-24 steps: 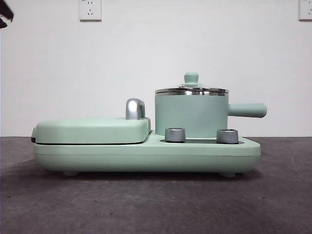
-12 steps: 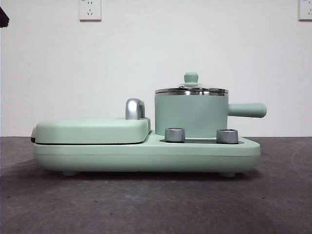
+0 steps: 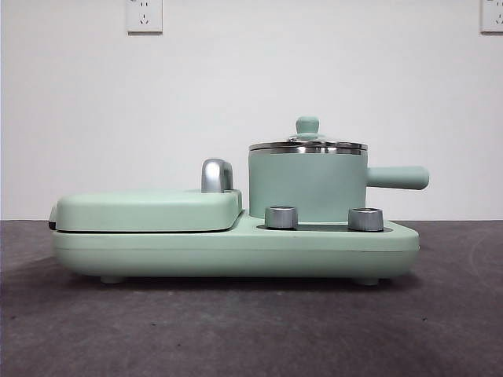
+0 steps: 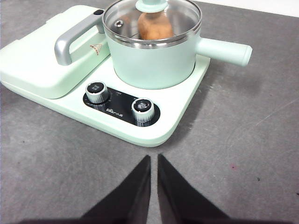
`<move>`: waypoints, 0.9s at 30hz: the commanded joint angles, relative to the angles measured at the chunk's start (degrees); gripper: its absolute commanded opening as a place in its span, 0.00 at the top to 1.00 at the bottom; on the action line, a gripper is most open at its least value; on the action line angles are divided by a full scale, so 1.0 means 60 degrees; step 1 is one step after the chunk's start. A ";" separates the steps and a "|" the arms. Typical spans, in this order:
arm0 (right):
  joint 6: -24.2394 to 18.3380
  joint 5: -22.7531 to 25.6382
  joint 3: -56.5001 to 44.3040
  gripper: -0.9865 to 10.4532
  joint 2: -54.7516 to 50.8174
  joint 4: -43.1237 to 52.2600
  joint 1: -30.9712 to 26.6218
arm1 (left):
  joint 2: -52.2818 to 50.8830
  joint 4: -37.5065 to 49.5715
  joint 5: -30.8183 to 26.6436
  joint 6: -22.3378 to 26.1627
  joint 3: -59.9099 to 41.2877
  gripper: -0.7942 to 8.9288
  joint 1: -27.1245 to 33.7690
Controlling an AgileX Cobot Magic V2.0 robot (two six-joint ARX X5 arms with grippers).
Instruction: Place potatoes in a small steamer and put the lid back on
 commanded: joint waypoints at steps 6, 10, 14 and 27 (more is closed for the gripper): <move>0.0069 0.0007 0.0051 0.90 0.0011 0.0109 0.0066 | -0.2572 0.1938 -0.1275 0.1960 -0.2871 0.91 0.1778; 0.0069 0.0000 0.0051 0.90 0.0007 0.0109 0.0066 | -0.3333 0.2845 -0.1326 0.1687 -0.4178 0.91 0.2291; 0.0069 0.0004 0.0051 0.90 0.0011 0.0109 0.0066 | -0.3807 0.3424 -0.1716 0.1315 -0.5147 0.91 0.2459; 0.0069 0.0004 0.0051 0.90 0.0011 0.0109 0.0066 | -0.3887 0.3515 -0.2018 0.1155 -0.5541 0.91 0.2495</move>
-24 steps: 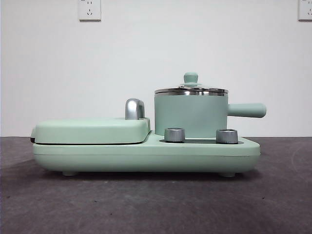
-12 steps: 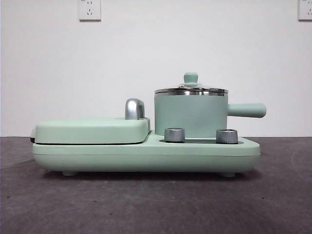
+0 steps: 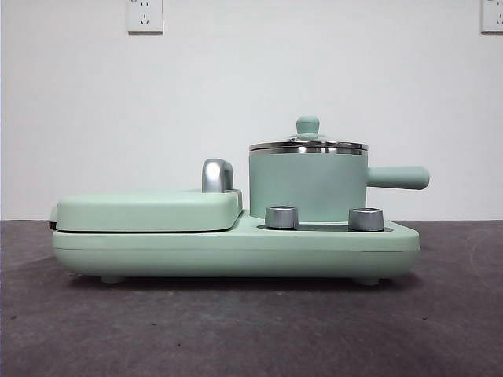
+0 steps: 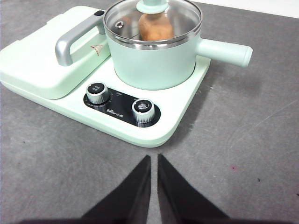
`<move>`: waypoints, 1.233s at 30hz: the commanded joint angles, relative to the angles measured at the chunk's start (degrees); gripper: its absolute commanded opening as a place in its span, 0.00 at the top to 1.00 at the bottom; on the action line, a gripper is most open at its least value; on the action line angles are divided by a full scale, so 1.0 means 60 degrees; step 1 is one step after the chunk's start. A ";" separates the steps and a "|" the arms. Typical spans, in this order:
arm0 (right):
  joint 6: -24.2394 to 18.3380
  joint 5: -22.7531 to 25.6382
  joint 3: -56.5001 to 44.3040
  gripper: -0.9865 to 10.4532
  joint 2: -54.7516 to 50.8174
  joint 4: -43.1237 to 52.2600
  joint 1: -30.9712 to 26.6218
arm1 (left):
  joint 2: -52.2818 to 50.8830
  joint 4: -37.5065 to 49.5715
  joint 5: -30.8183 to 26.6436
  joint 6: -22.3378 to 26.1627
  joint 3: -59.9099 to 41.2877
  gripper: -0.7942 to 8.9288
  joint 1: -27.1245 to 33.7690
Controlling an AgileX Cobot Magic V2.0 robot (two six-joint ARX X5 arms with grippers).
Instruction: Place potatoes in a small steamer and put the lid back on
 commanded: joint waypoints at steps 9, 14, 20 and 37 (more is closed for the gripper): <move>0.0062 0.0011 0.0051 0.90 0.0011 0.0102 0.0066 | -0.0011 0.0146 -0.0040 -0.0084 -0.0182 0.91 0.0015; -0.0372 0.0769 0.0051 0.90 -0.0208 0.0532 0.0004 | -0.0011 0.0146 -0.0040 -0.0084 -0.0186 0.91 0.0015; -0.1373 0.1180 -0.0710 0.90 -0.0849 0.1140 -0.1086 | -0.0011 0.0146 -0.0040 -0.0084 -0.0182 0.91 0.0018; -0.0670 0.1147 -0.5297 0.90 -0.3220 0.4787 -0.3432 | -0.0011 0.0146 -0.0040 -0.0084 -0.0182 0.91 0.0015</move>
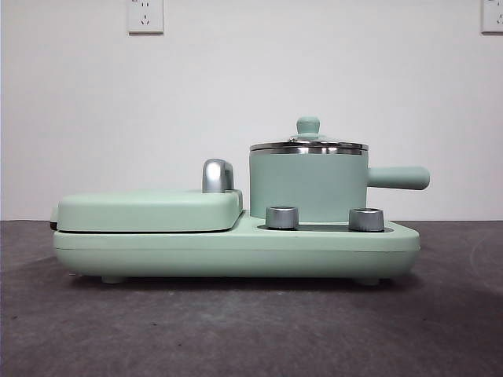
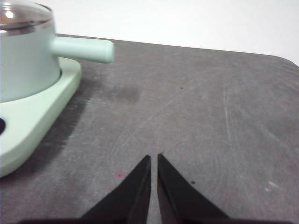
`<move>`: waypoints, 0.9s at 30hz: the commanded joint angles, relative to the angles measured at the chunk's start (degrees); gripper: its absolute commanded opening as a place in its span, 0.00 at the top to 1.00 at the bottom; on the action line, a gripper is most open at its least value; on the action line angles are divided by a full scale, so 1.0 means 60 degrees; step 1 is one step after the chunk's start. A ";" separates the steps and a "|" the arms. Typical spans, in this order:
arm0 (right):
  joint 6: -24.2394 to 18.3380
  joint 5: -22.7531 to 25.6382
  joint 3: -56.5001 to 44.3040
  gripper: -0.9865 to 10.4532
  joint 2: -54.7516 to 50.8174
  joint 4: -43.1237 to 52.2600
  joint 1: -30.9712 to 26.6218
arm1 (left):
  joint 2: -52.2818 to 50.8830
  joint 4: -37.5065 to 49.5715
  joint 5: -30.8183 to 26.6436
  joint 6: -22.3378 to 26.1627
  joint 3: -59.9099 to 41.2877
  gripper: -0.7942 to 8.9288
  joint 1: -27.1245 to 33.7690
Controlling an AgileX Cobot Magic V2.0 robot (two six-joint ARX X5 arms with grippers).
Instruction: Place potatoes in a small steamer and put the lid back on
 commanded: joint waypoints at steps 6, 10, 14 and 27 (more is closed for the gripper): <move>0.0273 0.0007 -0.0332 0.90 0.0000 0.0503 -0.0058 | -0.0011 0.0142 -0.0036 -0.0080 -0.0182 0.91 0.0015; 0.0273 0.0004 -0.0328 0.90 0.0000 0.0506 -0.0058 | -0.0011 0.0146 -0.0040 -0.0080 -0.0182 0.91 0.0015; 0.0273 0.0004 -0.0328 0.90 0.0000 0.0506 -0.0058 | -0.0011 0.0146 -0.0036 -0.0080 -0.0182 0.91 0.0015; 0.0270 0.0004 -0.0328 0.90 0.0000 0.0506 -0.0058 | -0.0011 0.0138 -0.0040 -0.0080 -0.0182 0.91 0.0015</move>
